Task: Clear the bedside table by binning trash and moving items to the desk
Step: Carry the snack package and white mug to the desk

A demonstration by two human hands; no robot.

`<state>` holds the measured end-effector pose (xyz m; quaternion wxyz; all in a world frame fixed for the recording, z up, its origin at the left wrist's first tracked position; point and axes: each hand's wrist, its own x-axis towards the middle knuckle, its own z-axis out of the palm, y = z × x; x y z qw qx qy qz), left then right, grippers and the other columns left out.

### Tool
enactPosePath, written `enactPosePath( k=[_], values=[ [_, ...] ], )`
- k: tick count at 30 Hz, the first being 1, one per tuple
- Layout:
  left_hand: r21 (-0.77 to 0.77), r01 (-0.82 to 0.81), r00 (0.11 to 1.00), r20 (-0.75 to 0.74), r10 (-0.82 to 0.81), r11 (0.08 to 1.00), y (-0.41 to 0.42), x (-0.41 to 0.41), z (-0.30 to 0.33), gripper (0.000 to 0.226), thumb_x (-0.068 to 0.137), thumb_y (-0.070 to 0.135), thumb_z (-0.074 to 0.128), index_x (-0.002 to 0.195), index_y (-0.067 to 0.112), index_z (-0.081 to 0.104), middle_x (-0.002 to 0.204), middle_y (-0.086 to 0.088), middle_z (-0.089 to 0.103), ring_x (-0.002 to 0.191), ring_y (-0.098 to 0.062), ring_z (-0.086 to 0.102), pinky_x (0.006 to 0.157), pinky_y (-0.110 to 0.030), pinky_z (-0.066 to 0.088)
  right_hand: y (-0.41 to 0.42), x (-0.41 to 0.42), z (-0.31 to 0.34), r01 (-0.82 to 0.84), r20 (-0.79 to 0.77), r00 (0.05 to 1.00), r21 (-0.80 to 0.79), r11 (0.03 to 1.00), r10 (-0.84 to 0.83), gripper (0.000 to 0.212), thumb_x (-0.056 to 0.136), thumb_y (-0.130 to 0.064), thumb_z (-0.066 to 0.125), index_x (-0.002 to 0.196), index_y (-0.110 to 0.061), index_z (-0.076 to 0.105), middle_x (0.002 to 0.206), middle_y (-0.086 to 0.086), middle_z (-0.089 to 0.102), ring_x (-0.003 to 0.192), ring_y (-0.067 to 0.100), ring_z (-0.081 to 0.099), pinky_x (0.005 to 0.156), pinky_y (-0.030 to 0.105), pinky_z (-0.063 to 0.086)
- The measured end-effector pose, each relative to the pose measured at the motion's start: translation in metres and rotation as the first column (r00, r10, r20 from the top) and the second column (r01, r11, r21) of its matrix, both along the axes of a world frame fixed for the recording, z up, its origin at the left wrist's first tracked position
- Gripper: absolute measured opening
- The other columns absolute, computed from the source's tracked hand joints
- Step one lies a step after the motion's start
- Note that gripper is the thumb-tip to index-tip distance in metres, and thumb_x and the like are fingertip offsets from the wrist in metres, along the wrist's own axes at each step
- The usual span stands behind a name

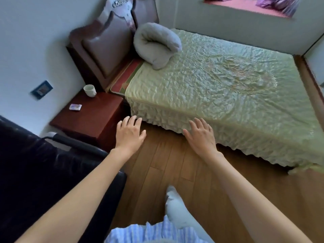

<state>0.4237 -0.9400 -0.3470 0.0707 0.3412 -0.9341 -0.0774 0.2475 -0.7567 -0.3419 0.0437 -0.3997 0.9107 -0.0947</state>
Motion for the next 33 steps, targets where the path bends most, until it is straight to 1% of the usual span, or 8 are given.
enactPosePath(
  k=[3, 7, 12, 15, 20, 25, 28, 33],
  values=[
    [0.008, -0.08, 0.997, 0.008, 0.08, 0.997, -0.027, -0.033, 0.001, 0.051, 0.09, 0.034, 0.053, 0.135, 0.01, 0.046, 0.141, -0.012, 0.046, 0.133, -0.031, 0.037, 0.108, -0.046, 0.03, -0.039, -0.048, 0.004, -0.099, -0.008, 0.995, 0.028, 0.995, 0.099, 0.055, 0.098, -0.046, 0.033, 0.142, -0.013, 0.036, 0.15, 0.01, 0.034, 0.142, 0.028, 0.019, 0.115, 0.044, 0.019],
    [0.033, -0.225, 0.974, 0.006, 0.224, 0.974, -0.058, -0.064, -0.006, 0.051, 0.089, 0.033, 0.055, 0.133, 0.01, 0.048, 0.139, -0.013, 0.049, 0.132, -0.031, 0.04, 0.107, -0.046, 0.032, -0.103, -0.101, 0.002, -0.276, 0.011, 0.961, 0.076, 0.958, 0.276, 0.055, 0.098, -0.045, 0.033, 0.142, -0.013, 0.035, 0.15, 0.01, 0.034, 0.142, 0.028, 0.02, 0.115, 0.043, 0.019],
    [0.06, -0.378, 0.925, 0.042, 0.376, 0.924, -0.1, -0.072, -0.016, 0.05, 0.089, 0.033, 0.056, 0.133, 0.01, 0.049, 0.138, -0.013, 0.05, 0.13, -0.031, 0.041, 0.105, -0.047, 0.034, -0.185, -0.123, -0.016, -0.453, 0.089, 0.89, 0.08, 0.888, 0.446, 0.054, 0.098, -0.047, 0.033, 0.141, -0.014, 0.036, 0.15, 0.008, 0.035, 0.142, 0.026, 0.02, 0.114, 0.041, 0.018],
    [0.061, -0.464, 0.886, 0.066, 0.46, 0.884, -0.137, -0.07, -0.024, 0.049, 0.09, 0.033, 0.056, 0.133, 0.01, 0.049, 0.138, -0.013, 0.05, 0.13, -0.03, 0.042, 0.104, -0.046, 0.036, -0.248, -0.13, -0.025, -0.536, 0.101, 0.843, 0.08, 0.84, 0.528, 0.052, 0.098, -0.046, 0.034, 0.139, -0.015, 0.038, 0.148, 0.008, 0.037, 0.141, 0.026, 0.022, 0.113, 0.04, 0.02],
    [0.039, -0.59, 0.808, 0.047, 0.588, 0.807, -0.213, -0.06, -0.034, 0.049, 0.089, 0.032, 0.057, 0.131, 0.009, 0.05, 0.135, -0.014, 0.052, 0.127, -0.031, 0.044, 0.102, -0.048, 0.037, -0.356, -0.125, -0.035, -0.63, 0.101, 0.776, 0.066, 0.774, 0.623, 0.05, 0.098, -0.045, 0.034, 0.138, -0.016, 0.04, 0.146, 0.007, 0.039, 0.139, 0.025, 0.026, 0.111, 0.041, 0.024],
    [0.023, -0.688, 0.725, 0.067, 0.685, 0.726, -0.279, -0.052, -0.035, 0.049, 0.09, 0.034, 0.054, 0.132, 0.01, 0.048, 0.137, -0.013, 0.051, 0.127, -0.031, 0.044, 0.103, -0.048, 0.037, -0.452, -0.115, -0.04, -0.69, 0.14, 0.719, 0.029, 0.723, 0.681, 0.054, 0.097, -0.047, 0.035, 0.14, -0.015, 0.038, 0.149, 0.007, 0.036, 0.141, 0.025, 0.023, 0.114, 0.043, 0.023],
    [0.038, -0.743, 0.669, 0.08, 0.739, 0.669, -0.31, -0.049, -0.035, 0.05, 0.091, 0.036, 0.053, 0.134, 0.01, 0.047, 0.138, -0.013, 0.049, 0.129, -0.03, 0.043, 0.105, -0.048, 0.036, -0.502, -0.112, -0.044, -0.722, 0.133, 0.687, 0.014, 0.692, 0.714, 0.054, 0.096, -0.046, 0.037, 0.139, -0.014, 0.039, 0.148, 0.008, 0.038, 0.141, 0.025, 0.023, 0.114, 0.043, 0.024],
    [0.05, -0.822, 0.569, 0.12, 0.813, 0.568, -0.354, -0.047, -0.047, 0.052, 0.091, 0.037, 0.053, 0.136, 0.011, 0.044, 0.141, -0.013, 0.047, 0.132, -0.031, 0.04, 0.107, -0.048, 0.035, -0.582, -0.108, -0.054, -0.793, 0.143, 0.605, 0.017, 0.609, 0.783, 0.053, 0.096, -0.044, 0.041, 0.139, -0.012, 0.041, 0.148, 0.01, 0.039, 0.141, 0.027, 0.024, 0.113, 0.043, 0.023]
  ],
)
